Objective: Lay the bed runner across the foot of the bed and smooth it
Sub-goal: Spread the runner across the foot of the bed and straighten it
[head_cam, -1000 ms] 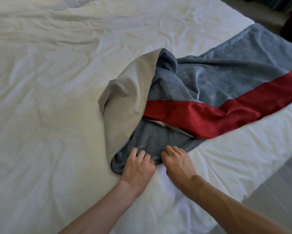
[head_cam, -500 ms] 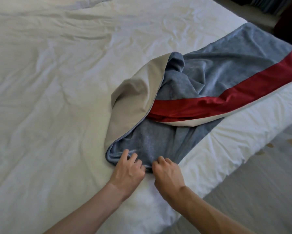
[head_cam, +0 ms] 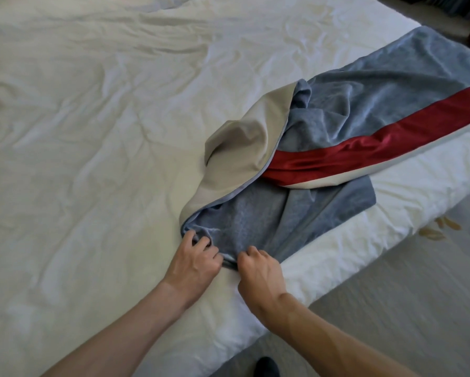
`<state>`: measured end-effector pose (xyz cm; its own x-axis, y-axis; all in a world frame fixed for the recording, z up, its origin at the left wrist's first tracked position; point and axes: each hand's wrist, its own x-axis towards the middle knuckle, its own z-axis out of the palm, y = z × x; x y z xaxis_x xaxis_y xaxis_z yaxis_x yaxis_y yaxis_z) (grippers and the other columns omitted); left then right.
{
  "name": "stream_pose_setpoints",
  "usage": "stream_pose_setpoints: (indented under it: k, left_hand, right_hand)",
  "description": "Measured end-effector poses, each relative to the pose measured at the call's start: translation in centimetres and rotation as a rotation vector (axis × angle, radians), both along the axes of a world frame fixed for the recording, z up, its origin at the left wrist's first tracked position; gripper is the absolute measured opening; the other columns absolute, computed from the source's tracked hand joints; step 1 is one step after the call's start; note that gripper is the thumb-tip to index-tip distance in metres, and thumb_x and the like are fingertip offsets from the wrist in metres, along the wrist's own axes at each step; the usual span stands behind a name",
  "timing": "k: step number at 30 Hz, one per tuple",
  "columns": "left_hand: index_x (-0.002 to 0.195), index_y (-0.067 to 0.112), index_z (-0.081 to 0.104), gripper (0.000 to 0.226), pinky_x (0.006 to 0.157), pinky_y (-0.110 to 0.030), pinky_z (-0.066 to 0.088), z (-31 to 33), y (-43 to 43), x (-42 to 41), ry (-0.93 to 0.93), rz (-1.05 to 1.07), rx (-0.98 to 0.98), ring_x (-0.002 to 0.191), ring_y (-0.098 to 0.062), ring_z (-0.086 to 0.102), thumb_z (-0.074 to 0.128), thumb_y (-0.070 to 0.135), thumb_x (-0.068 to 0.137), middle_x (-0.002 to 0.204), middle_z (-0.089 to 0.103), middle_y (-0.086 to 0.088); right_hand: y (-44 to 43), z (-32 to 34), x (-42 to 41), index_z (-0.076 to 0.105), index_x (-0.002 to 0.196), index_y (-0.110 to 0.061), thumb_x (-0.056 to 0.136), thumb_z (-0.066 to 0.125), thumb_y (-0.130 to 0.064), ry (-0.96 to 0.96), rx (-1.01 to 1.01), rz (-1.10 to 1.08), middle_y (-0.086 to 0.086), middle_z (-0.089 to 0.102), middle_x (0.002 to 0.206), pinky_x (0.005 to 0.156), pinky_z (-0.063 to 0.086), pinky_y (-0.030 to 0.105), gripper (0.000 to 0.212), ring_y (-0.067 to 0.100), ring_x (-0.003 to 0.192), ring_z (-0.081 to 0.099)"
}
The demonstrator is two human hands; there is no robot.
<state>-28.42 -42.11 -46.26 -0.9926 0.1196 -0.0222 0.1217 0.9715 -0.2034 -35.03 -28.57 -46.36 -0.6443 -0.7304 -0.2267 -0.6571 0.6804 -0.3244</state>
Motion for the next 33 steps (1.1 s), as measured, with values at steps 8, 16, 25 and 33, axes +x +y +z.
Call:
stream_pose_setpoints:
  k: [8,16,25,33]
  left_hand:
    - [0.059,0.015,0.061,0.021,0.067,-0.033,0.048,-1.5,-3.0,2.4,0.099,-0.11,0.052,0.052,-0.021,0.053,0.062,-0.004,0.068,0.059,0.058,-0.001]
    - [0.057,0.013,0.066,0.018,0.081,-0.04,0.054,0.2,-7.5,5.9,0.076,-0.34,-0.017,0.052,-0.022,0.056,0.068,-0.004,0.061,0.058,0.062,-0.004]
    - [0.067,0.006,0.07,0.028,0.102,-0.05,0.041,0.5,-11.7,9.4,0.101,-0.518,-0.183,0.06,-0.025,0.056,0.049,-0.009,0.077,0.06,0.059,-0.007]
    - [0.079,0.002,0.072,0.036,0.098,-0.046,0.046,-1.1,-6.3,11.3,0.171,-0.238,0.277,0.079,-0.028,0.065,0.036,0.001,0.084,0.086,0.068,-0.013]
  right_hand:
    - [-2.3,-0.5,3.8,0.057,0.088,-0.009,0.079,0.047,0.0,0.035,-0.002,-0.146,0.01,0.06,0.095,0.063,0.034,0.033,0.017,0.029,0.084,0.057]
    - [-6.2,0.7,9.3,0.058,0.099,-0.009,0.081,0.048,-0.001,-0.059,0.066,-0.324,0.011,0.059,0.106,0.07,0.04,0.033,0.023,0.03,0.094,0.058]
    - [-10.7,1.3,13.3,0.059,0.103,-0.008,0.087,0.047,-0.002,-0.233,0.075,-0.377,0.013,0.06,0.109,0.078,0.044,0.037,0.02,0.031,0.098,0.058]
    - [-3.9,1.2,9.1,0.059,0.087,-0.015,0.086,0.051,-0.013,0.097,-0.125,-0.159,0.002,0.054,0.086,0.069,0.045,0.031,0.009,0.018,0.076,0.048]
